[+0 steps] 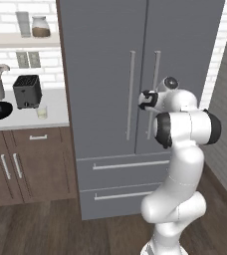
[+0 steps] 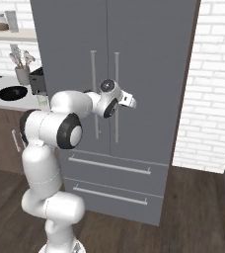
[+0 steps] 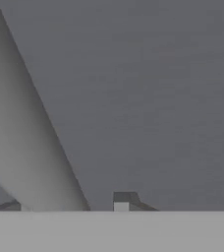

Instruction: Grab a lemon wedge from the fridge and one ice cube from the ice bowl, and put them in the glass of lemonade.

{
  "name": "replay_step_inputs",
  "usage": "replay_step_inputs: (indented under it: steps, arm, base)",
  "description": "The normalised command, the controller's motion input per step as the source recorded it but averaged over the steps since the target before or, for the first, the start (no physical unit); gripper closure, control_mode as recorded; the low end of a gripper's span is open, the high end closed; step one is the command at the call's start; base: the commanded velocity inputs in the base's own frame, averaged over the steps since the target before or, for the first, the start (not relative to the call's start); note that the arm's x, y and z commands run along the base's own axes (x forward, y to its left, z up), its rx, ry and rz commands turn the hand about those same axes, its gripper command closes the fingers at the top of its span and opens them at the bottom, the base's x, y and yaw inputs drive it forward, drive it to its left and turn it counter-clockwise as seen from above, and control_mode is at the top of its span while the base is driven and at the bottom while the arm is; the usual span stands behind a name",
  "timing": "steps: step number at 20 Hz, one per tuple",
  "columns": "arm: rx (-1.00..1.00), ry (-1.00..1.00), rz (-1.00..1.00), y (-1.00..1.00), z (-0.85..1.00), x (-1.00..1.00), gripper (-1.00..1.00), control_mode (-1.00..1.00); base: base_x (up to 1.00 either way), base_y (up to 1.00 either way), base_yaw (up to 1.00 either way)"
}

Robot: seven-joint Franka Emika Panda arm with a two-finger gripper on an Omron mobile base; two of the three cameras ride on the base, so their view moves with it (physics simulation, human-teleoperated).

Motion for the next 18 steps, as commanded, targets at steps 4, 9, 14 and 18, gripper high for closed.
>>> replay_step_inputs:
  steps: [4, 9, 14, 18]
  arm:
    - [0.15, 0.01, -0.18, -0.91, 0.11, -0.44, 1.0, -1.0]
    - [0.18, 0.07, -0.16, -0.98, 0.23, -0.39, 1.0, -1.0]
    - [0.16, 0.02, -0.11, -0.94, 0.21, -0.67, 1.0, -1.0]
    - [0.15, 0.0, -0.08, -0.99, 0.05, -0.82, 1.0, -1.0]
  base:
    - [0.0, 0.0, 0.0]
    - [0.0, 0.0, 0.0]
    - [0.0, 0.0, 0.0]
    - [0.0, 0.0, 0.0]
